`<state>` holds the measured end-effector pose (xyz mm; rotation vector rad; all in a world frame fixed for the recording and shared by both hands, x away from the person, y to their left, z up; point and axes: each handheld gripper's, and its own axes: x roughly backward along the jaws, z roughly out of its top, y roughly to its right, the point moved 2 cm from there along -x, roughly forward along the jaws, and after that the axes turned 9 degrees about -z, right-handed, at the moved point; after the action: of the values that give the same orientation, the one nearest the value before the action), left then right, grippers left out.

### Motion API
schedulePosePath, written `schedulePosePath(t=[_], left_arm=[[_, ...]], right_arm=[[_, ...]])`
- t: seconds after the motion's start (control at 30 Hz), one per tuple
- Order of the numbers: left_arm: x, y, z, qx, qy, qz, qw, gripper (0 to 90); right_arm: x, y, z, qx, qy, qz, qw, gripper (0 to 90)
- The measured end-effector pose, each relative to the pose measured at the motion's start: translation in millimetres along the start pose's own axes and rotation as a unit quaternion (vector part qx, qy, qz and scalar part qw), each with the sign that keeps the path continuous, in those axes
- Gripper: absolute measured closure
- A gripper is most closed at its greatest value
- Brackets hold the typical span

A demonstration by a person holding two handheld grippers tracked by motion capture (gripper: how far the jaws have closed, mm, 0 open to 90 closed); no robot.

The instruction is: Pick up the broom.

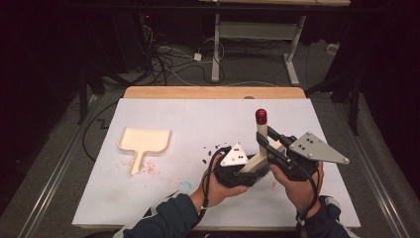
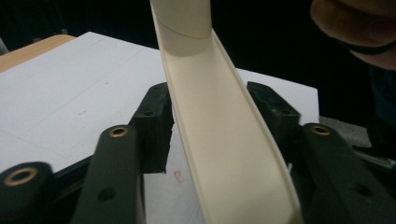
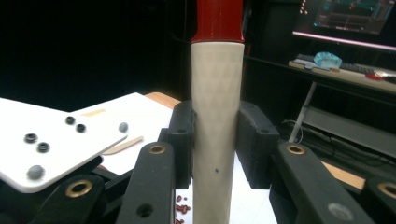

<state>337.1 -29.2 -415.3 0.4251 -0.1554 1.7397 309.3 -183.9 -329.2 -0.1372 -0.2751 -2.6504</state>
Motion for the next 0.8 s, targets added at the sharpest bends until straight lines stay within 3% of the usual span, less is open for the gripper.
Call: schedulePosePath(t=[0.07,0.2,0.3,0.4,0.5,0.63,0.7,0.73,0.8], left_arm=[[5.9,-3.0,-0.9,-0.001,0.004,-0.003,1.0000,61.4],[17.5,-8.4,-3.0,-0.011,-0.018,-0.007,0.9998,64.9],[25.6,-9.8,-6.4,-0.024,-0.037,-0.013,0.9990,65.6],[33.4,-9.3,-10.7,-0.036,-0.060,-0.021,0.9973,65.6],[43.2,-9.0,-13.7,-0.044,-0.072,-0.032,0.9959,65.6],[55.1,-4.8,-17.9,-0.060,-0.088,-0.050,0.9930,65.6],[59.5,-1.5,-21.5,-0.071,-0.105,-0.056,0.9904,65.6],[60.9,-0.1,-24.0,-0.073,-0.109,-0.059,0.9895,65.6],[63.6,1.3,-27.8,-0.075,-0.114,-0.068,0.9882,65.6]], right_arm=[[0.9,-1.0,0.2,0.003,0.002,0.000,1.0000,69.9],[2.4,4.3,-1.2,-0.008,-0.002,0.020,0.9998,68.4],[2.8,8.6,-2.9,0.000,-0.005,0.055,0.9984,65.2],[2.2,11.6,-6.1,0.021,-0.014,0.095,0.9951,59.1],[0.8,14.1,-13.6,0.062,-0.029,0.153,0.9858,51.9],[-6.7,19.3,-33.5,0.121,-0.091,0.211,0.9657,45.4],[-13.0,20.1,-43.0,0.125,-0.119,0.238,0.9558,40.3],[-15.9,19.5,-47.3,0.122,-0.120,0.254,0.9518,40.1],[-21.9,15.5,-55.6,0.125,-0.140,0.300,0.9351,39.3]])
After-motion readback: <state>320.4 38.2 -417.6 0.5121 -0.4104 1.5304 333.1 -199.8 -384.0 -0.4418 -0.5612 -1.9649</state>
